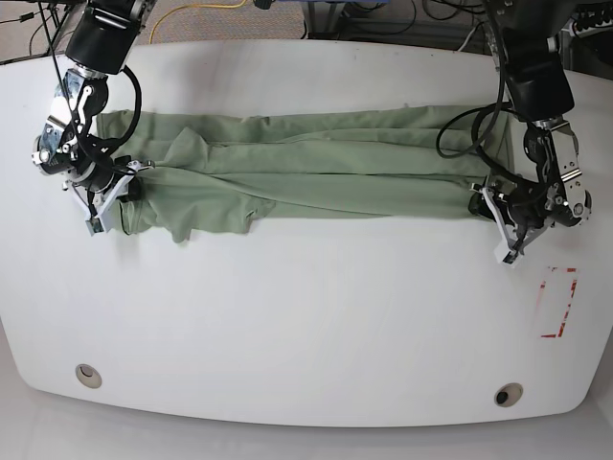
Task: Layout the t-shirt on the table in an organized manner, then fold the t-shirt properly
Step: 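Pull the folded strip with both grippers to straighten it flat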
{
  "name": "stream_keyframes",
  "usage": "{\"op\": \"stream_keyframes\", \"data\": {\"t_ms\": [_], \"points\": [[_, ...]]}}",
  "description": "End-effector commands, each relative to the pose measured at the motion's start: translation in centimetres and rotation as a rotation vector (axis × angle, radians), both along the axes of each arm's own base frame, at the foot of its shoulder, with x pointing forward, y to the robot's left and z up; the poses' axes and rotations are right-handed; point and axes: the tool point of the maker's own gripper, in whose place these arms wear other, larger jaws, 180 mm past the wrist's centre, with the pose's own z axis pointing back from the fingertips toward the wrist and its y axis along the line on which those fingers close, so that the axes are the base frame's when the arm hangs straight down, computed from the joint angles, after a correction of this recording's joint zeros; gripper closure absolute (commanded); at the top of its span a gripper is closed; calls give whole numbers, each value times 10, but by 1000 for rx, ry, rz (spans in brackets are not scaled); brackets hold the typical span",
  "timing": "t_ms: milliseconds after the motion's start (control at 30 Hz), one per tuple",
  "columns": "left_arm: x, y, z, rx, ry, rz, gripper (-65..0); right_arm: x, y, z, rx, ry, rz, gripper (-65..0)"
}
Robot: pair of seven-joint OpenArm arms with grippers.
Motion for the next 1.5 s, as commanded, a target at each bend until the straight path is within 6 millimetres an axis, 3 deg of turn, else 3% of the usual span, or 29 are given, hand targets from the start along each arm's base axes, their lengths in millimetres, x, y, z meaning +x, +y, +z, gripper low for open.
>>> {"op": "stream_keyframes", "data": {"t_ms": [0, 133, 233, 500, 767, 967, 1167, 1333, 1467], "points": [[-1, 11, 2, 49, 32, 7, -311, 21, -7, 30, -29, -80, 5, -182], [2, 11, 4, 51, 27, 7, -311, 31, 4, 41, -20, -111, 12, -371], [1, 12, 4, 55, 36, 6, -311, 36, 12, 43, -2, -127, 15, -417], [6, 13, 16, 76, -4, 0, -311, 53, 43, 36, 93, -129, 16, -422], [9, 14, 23, 88, -29, -3, -311, 62, 54, 15, 176, -69, 0, -417], [9, 14, 23, 88, -29, -3, -311, 65, 56, 15, 192, -71, -1, -412], [8, 14, 22, 85, -26, -3, -311, 65, 63, 14, 207, -70, 3, -304], [8, 14, 22, 85, -25, -2, -311, 65, 66, 13, 211, -68, 6, -98], [8, 14, 22, 85, -25, -2, -311, 65, 67, 12, 213, -65, 7, -14]]}}
